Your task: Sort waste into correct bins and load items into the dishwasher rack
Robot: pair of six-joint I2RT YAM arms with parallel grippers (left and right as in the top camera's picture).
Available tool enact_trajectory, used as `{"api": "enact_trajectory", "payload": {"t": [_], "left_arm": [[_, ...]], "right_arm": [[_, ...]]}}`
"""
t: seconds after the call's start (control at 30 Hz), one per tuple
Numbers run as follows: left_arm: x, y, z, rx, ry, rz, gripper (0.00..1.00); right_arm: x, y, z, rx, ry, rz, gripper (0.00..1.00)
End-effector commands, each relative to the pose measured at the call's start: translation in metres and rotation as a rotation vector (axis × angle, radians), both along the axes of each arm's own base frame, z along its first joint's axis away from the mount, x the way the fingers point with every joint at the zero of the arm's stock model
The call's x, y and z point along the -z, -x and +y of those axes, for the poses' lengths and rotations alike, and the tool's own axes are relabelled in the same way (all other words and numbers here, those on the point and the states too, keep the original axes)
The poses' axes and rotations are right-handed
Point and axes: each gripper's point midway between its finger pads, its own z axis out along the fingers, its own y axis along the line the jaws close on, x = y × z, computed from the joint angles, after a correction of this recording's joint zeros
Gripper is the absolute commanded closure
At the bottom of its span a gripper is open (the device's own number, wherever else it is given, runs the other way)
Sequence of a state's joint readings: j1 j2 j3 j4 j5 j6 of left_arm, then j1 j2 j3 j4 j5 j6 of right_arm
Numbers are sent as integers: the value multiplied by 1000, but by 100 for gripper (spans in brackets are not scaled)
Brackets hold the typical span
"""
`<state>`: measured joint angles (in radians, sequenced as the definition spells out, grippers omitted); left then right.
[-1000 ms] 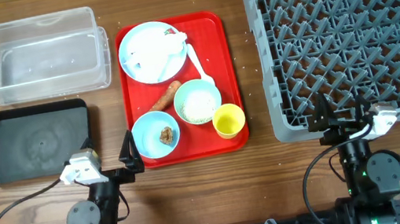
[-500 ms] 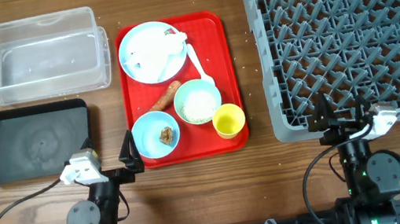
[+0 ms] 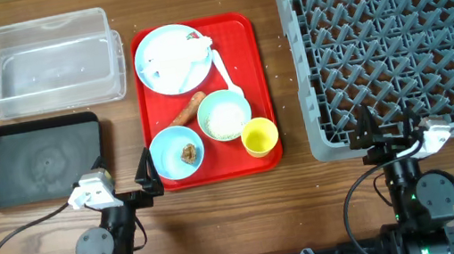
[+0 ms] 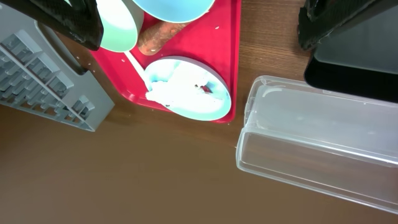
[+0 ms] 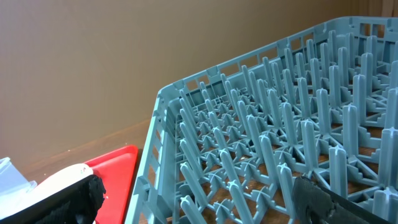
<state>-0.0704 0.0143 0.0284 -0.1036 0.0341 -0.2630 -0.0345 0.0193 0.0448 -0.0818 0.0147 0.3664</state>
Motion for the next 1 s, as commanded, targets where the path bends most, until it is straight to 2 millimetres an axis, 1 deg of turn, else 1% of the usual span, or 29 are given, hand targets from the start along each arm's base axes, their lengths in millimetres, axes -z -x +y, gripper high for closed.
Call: {"api": "enact_trajectory", "payload": {"t": [0.0, 0.13, 0.27, 0.4, 0.47, 0.53, 0.63, 0.73, 0.8, 0.9, 0.97], "left_arm": [[1, 0, 0, 0, -20, -9, 0], [1, 0, 0, 1, -20, -9, 0], [1, 0, -3, 17, -19, -10, 0], [-1, 0, -5, 27, -17, -17, 0], [-4, 1, -6, 35, -16, -22, 0], [-11, 2, -6, 35, -16, -36, 0], [-28, 3, -6, 34, -15, -59, 0], [-44, 3, -7, 43, -18, -63, 0], [-56, 0, -13, 73, -18, -38, 0], [-67, -5, -21, 126, -48, 16, 0], [-85, -14, -25, 151, -86, 71, 0]], "right_arm": [[-2, 0, 2, -14, -8, -10, 0], [-2, 0, 1, -7, -3, -10, 0], [-14, 0, 1, -7, -5, -61, 0], [-23, 0, 3, -16, -2, -91, 0], [-34, 1, 12, -68, 45, -125, 0], [-49, 5, 22, -123, 158, -160, 0], [-70, 11, 23, -121, 263, -191, 0], [-96, 19, 25, -128, 315, -209, 0], [-115, 22, 30, -153, 351, -221, 0], [-133, 23, 34, -176, 364, -205, 0], [-145, 21, 36, -200, 394, -163, 0]]}}
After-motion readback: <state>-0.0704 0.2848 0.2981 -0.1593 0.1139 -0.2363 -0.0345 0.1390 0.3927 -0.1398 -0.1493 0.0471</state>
